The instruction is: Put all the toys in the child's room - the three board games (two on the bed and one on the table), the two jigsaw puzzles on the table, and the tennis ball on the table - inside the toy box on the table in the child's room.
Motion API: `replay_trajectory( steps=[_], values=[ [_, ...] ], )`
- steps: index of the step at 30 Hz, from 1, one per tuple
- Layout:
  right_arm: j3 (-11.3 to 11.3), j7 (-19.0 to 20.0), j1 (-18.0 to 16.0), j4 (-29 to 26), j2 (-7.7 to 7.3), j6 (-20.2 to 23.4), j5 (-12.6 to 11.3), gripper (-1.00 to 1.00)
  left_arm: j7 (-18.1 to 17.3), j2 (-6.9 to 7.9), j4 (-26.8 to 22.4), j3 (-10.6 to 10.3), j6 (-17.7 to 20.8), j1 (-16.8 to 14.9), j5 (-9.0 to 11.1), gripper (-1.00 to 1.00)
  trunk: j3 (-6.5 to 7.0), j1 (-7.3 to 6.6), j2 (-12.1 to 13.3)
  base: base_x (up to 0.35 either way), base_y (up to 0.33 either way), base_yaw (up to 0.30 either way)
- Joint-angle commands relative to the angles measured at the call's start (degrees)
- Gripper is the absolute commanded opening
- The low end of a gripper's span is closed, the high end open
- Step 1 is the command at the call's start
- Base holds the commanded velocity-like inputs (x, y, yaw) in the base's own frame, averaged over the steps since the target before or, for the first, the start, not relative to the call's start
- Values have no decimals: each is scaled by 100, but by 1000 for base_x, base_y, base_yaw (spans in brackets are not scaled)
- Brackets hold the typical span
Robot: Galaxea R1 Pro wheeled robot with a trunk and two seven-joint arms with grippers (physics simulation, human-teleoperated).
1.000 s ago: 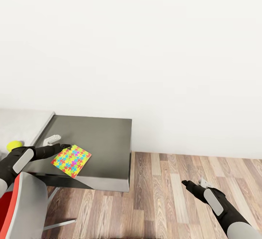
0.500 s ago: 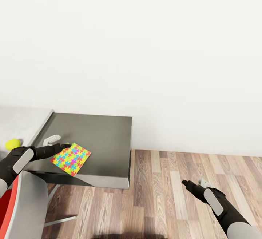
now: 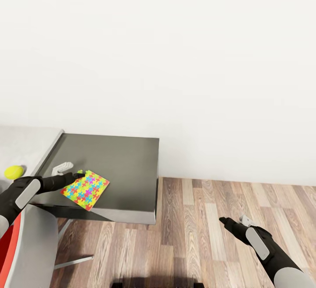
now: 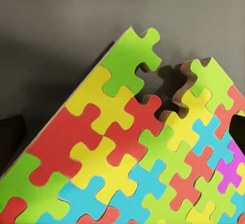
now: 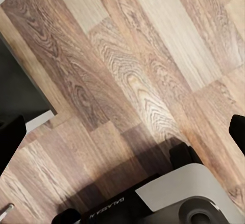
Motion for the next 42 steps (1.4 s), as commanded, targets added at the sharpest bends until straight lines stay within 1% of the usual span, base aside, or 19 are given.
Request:
replay_trajectory(
  steps=[1, 18, 24, 32, 42],
  values=[
    [-3, -44, -1, -14, 0, 28, -61, 100, 5, 5, -1, -27, 11, 0, 14, 100, -13, 5, -8, 0, 0, 0],
    [-3, -45, -1, -14, 0, 28, -60, 100, 11, 5, -1, -23, 10, -1, 15, 100, -22, 5, -8, 0, -2, 0],
    [-3, -48, -1, -14, 0, 28, -61, 100, 13, 3, -1, -25, 12, -1, 14, 100, -22, 5, -8, 0, -170, 0],
    [-3, -48, -1, -14, 0, 28, -58, 100, 13, 5, -2, -27, 11, 3, 14, 100, -22, 5, -8, 0, -33, 0],
    [-3, -48, -1, -14, 0, 23, -54, 100, 5, -1, -1, -25, 12, 2, 14, 100, -22, 5, -8, -15, -107, 0]
  ],
)
